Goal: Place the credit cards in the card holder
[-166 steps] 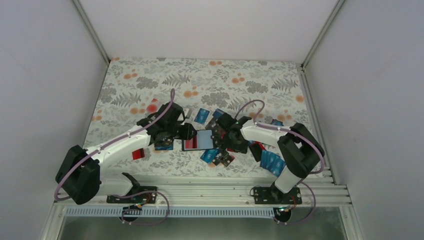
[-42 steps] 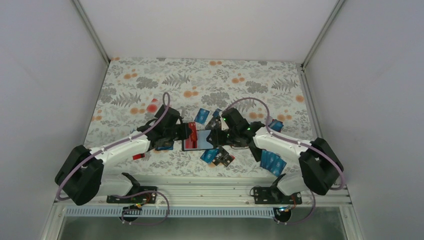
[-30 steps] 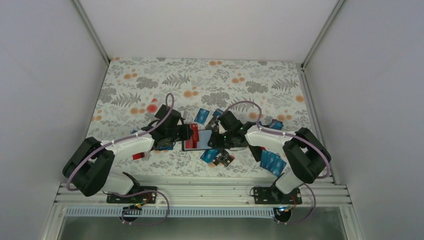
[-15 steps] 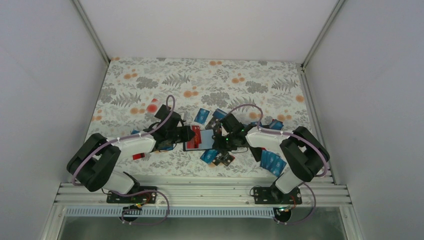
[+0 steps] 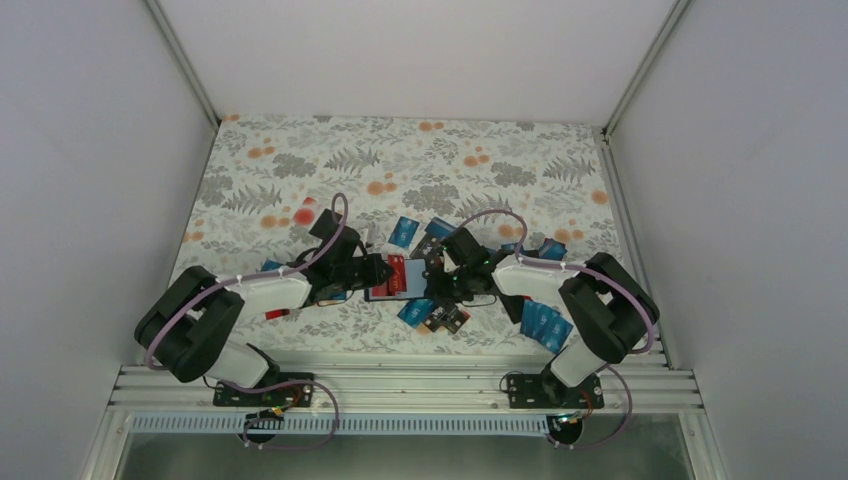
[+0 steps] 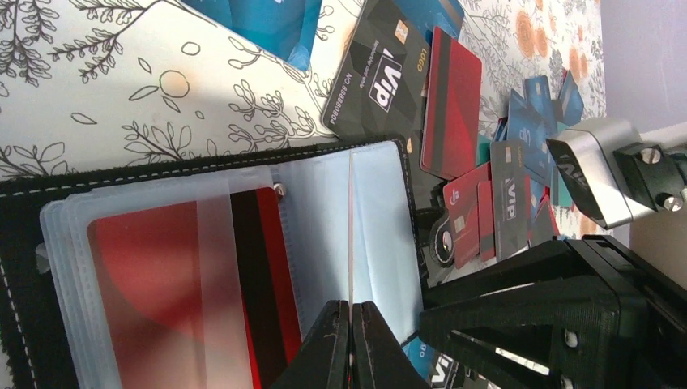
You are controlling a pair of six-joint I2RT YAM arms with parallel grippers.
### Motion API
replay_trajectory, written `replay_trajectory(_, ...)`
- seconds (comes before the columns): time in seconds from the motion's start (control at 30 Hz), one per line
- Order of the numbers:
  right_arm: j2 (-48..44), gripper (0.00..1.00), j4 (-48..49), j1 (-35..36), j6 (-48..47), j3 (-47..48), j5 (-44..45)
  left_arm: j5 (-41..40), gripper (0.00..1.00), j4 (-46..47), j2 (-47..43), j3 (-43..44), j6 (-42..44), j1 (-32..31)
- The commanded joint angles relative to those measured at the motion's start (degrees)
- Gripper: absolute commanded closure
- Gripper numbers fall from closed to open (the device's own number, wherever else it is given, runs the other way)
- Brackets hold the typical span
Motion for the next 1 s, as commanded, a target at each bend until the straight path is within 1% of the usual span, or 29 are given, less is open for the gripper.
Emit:
replay_trajectory(0.0, 0.17, 0.79, 0.56, 0.06, 0.02, -1.13, 0.67, 0.93, 0.98, -0.99, -2.22, 0.33, -1.21, -0.12)
replay_trajectory(0.17, 0.01, 0.80, 0.43, -0.01, 0.04, -1.29, 0.92, -0.95, 0.98, -4.10, -3.08, 1.22, -0.56, -0.16)
replay_trajectory(0.23, 0.16, 0.79, 0.45, -0.03, 0.08, -1.30, 0.92, -1.38, 0.98, -4.01, -2.52, 1.01, -0.35, -0.18)
replay_trajectory(0.53, 0.78, 0.80, 0.60, -0.04, -0.03, -1.50, 0.58, 0.45, 0.98, 3.38, 3.76, -0.62, -1.34, -0.17)
replay_trajectory(0.97, 0.63, 0.81, 0.65, -0.03, 0.16, -1.39, 0.41, 1.31, 0.98, 6.22, 5.95, -1.91, -2.70, -0.83)
